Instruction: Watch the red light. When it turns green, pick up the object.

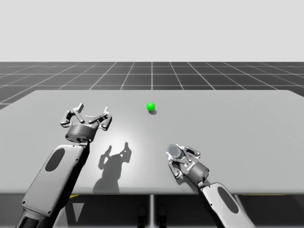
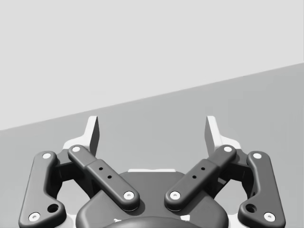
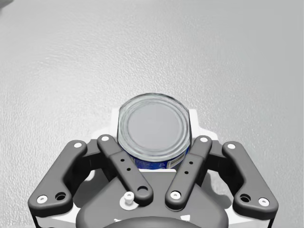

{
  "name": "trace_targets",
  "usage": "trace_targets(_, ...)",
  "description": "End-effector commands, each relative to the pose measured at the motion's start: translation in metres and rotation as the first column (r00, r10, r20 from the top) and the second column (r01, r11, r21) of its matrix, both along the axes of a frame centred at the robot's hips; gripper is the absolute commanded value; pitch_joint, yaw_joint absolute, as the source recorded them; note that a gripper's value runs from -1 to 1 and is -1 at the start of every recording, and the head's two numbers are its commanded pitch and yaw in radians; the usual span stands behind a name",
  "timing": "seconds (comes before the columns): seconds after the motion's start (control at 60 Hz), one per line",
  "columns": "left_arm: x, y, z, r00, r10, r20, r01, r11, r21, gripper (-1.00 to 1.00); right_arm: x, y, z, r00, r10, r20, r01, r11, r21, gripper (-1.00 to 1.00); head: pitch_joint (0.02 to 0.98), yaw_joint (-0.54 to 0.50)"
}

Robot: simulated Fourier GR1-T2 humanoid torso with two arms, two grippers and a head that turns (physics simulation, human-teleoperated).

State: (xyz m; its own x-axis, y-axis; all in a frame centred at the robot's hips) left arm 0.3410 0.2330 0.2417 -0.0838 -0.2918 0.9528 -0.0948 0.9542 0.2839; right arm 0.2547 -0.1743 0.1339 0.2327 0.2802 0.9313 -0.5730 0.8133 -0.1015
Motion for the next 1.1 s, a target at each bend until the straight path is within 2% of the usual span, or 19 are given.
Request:
trace_targets(0.017, 0.0, 0.0, 0.0, 1.0, 0.001, -0.001, -0.001, 1.0, 0.0, -1.0, -0.003, -0.01, -0.018, 0.993, -0.109, -0.042, 0.107, 0.993, -0.039, 0.93, 0.716, -0.21)
trace_targets(0.2, -0.002, 0.0, -0.001, 1.0, -0.001, -0.002, 0.001, 1.0, 0.001, -1.0, -0.004, -0.01, -0.02, 0.993, -0.109, -0.04, 0.107, 0.993, -0.042, 0.92, 0.563, -0.21)
trace_targets(0.4, -0.002, 0.0, -0.001, 1.0, -0.001, -0.001, 0.001, 1.0, 0.001, -1.0, -0.004, -0.01, -0.021, 0.993, -0.111, -0.041, 0.109, 0.993, -0.045, 0.94, 0.45, -0.22)
trace_targets(0.617, -0.002, -0.001, -0.001, 1.0, 0.0, -0.002, 0.0, 1.0, 0.003, -1.0, -0.004, -0.011, -0.015, 0.992, -0.122, -0.016, 0.121, 0.992, -0.024, 0.98, 0.434, -0.22)
trace_targets(0.917, -0.002, -0.001, -0.001, 1.0, 0.002, -0.003, -0.002, 1.0, 0.002, -1.0, 0.004, -0.013, 0.038, 0.978, -0.171, 0.121, 0.168, 0.985, 0.037, 1.0, 0.436, -0.22)
trace_targets(0.967, -0.002, -0.001, -0.001, 1.0, 0.001, -0.003, -0.001, 1.0, 0.003, -1.0, 0.006, -0.014, 0.051, 0.973, -0.185, 0.141, 0.177, 0.982, 0.066, 1.0, 0.441, -0.22)
trace_targets(1.1, -0.002, -0.001, -0.001, 1.0, 0.0, -0.003, 0.0, 1.0, 0.004, -1.0, 0.01, -0.018, 0.084, 0.953, -0.22, 0.208, 0.2, 0.973, 0.112, 1.0, 0.441, -0.23)
